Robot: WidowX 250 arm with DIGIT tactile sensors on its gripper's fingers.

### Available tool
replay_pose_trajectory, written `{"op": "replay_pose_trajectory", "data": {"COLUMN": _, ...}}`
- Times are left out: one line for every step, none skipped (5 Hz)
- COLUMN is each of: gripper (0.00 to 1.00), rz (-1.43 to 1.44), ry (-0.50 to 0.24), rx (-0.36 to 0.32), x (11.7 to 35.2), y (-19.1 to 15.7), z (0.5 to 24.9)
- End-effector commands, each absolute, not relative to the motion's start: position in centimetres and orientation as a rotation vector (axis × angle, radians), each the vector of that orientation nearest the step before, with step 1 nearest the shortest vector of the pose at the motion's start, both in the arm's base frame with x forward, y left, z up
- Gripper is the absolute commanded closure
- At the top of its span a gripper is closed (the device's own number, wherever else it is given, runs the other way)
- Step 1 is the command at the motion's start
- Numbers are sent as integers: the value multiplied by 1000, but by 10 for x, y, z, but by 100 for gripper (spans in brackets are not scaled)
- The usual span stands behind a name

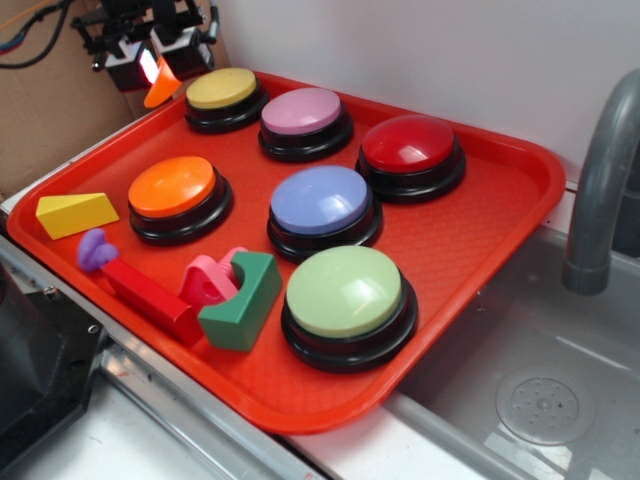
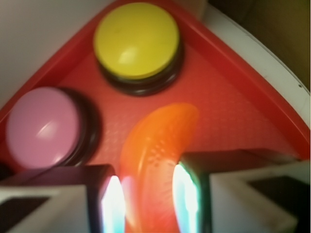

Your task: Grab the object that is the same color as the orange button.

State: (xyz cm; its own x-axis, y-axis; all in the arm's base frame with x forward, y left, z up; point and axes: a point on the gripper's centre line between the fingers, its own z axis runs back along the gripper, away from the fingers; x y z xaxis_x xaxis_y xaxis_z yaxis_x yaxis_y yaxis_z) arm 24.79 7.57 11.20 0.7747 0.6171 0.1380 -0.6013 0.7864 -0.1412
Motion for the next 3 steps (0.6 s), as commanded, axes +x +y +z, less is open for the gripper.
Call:
{"op": "replay_pose_trajectory", "data": {"gripper": 100, "rz": 327, "ry": -161, "rx": -110, "x": 235, "y": 21, "z": 151}}
{"op": "replay_pose_trajectory", "data": {"gripper": 100, "rz": 233, "ry": -154, "rx": -128, "x": 224, "y": -3, "z": 150}}
{"op": "replay_pose_trajectory", "data": {"gripper": 100, "rz": 236, "ry": -143, "rx": -144, "x": 214, "y": -18, "z": 147}}
